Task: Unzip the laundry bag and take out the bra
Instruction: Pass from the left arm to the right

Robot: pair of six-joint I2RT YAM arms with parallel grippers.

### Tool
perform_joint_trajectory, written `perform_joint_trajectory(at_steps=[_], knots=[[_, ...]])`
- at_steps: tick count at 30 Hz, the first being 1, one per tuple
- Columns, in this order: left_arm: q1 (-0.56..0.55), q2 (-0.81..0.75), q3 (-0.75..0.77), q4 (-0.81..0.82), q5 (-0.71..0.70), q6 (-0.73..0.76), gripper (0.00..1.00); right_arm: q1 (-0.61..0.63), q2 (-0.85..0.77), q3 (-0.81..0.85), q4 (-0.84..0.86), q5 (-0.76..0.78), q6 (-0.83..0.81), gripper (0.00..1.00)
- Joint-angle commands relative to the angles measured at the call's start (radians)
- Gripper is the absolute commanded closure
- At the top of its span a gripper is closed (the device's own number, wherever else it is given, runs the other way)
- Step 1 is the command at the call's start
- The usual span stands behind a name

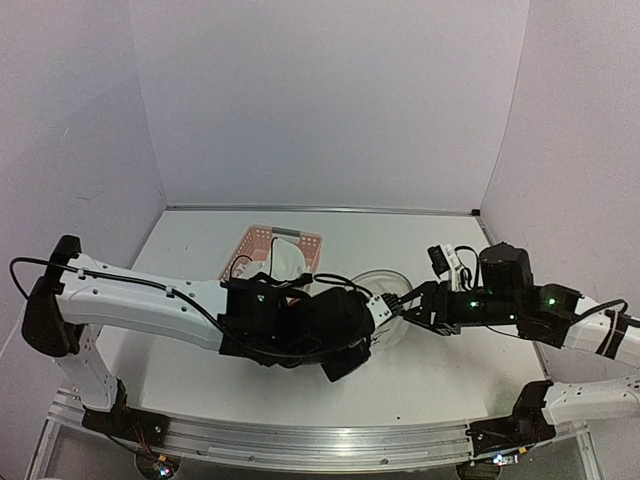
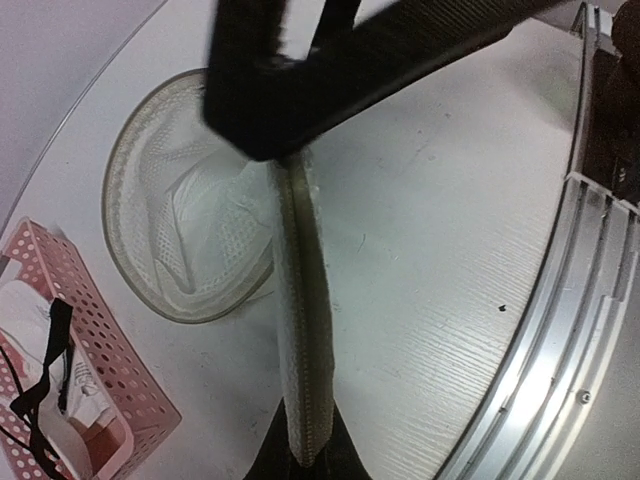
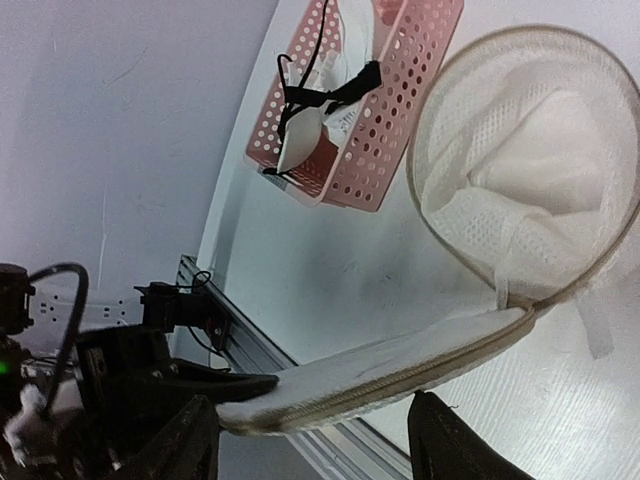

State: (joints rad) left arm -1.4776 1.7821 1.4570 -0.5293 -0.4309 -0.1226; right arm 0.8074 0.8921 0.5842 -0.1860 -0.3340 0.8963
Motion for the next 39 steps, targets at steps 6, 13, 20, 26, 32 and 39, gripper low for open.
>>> perform_joint_trajectory(at_steps=[6, 13, 20, 26, 32, 39], knots=[[0.054, -0.089, 0.162, -0.192, 0.216, -0.014, 1.0, -0.004, -0.142, 0.127, -0.158, 0.203, -0.329, 0.34], [0.085, -0.032, 0.239, -0.338, 0.281, 0.008, 1.0, -0.004, -0.199, 0.112, -0.153, 0.138, -0.579, 0.34], [0.12, -0.038, 0.258, -0.38, 0.361, 0.097, 1.0, -0.003, -0.161, 0.082, -0.124, -0.149, -0.817, 0.35], [0.137, -0.044, 0.263, -0.386, 0.427, 0.178, 1.0, -0.002, -0.127, 0.052, -0.063, -0.306, -1.004, 0.37], [0.139, -0.045, 0.273, -0.407, 0.487, 0.231, 1.0, -0.003, -0.058, 0.074, -0.058, -0.315, -1.122, 0.38], [0.142, -0.066, 0.278, -0.409, 0.488, 0.252, 1.0, -0.003, 0.063, 0.113, -0.05, -0.388, -1.162, 0.45]])
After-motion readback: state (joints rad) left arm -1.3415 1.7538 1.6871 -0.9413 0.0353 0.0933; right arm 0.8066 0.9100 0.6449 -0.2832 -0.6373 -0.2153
